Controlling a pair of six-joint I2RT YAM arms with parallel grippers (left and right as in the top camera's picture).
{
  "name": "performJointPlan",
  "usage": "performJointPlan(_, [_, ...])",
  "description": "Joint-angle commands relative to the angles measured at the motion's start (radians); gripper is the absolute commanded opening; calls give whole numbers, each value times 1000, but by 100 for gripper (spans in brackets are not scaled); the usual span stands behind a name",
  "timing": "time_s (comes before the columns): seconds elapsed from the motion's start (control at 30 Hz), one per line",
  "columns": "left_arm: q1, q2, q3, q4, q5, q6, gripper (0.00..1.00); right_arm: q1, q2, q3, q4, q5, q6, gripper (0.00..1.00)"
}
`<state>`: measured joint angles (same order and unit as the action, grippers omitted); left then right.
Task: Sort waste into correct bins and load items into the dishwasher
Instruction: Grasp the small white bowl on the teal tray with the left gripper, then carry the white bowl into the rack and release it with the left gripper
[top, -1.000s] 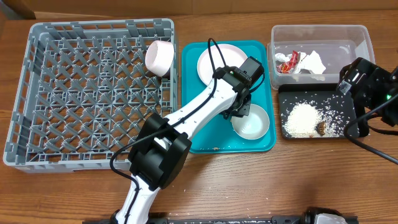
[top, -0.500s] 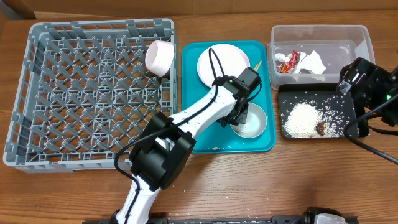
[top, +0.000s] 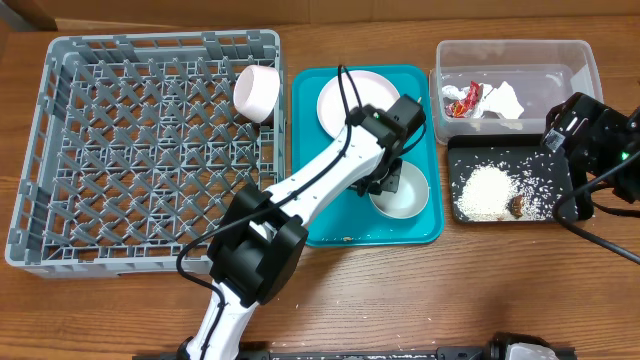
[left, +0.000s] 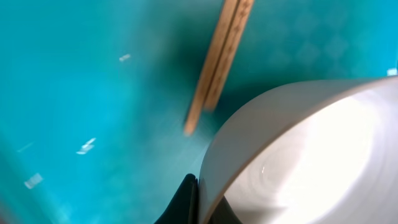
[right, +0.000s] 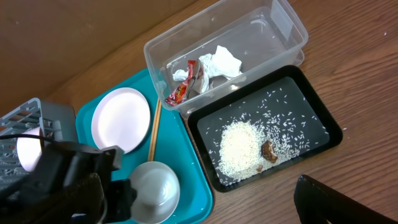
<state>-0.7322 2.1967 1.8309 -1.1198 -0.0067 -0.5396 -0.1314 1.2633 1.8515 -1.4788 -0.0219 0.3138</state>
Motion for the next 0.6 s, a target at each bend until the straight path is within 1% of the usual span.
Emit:
performJointPlan(0.0, [26,-6,200,-185,-143,44,4,-6,-3,15,3,6,0,100])
performJointPlan(0.1, [52,-7,318,-348,-307,27,4,-6,-3,15,3,6,0,100])
performJointPlan(0.2, [90,-12,435,-541,-545,-62,4,-6,-3,15,3,6,0,100])
performJointPlan(0.23, [104,-18,460,-571,-605,-76,4,-6,-3,15,3,6,0,100])
performJointPlan(0.27, [119,-39,466,-570,-603,-15,4,-6,-3,15,3,6,0,100])
performJointPlan(0.43, [204,-179,449,-570,-594,39,4,-6,-3,15,3,6,0,100])
performJointPlan(0.57, [287,-335,358,-570,-610,44,4,-6,-3,15,3,6,0,100])
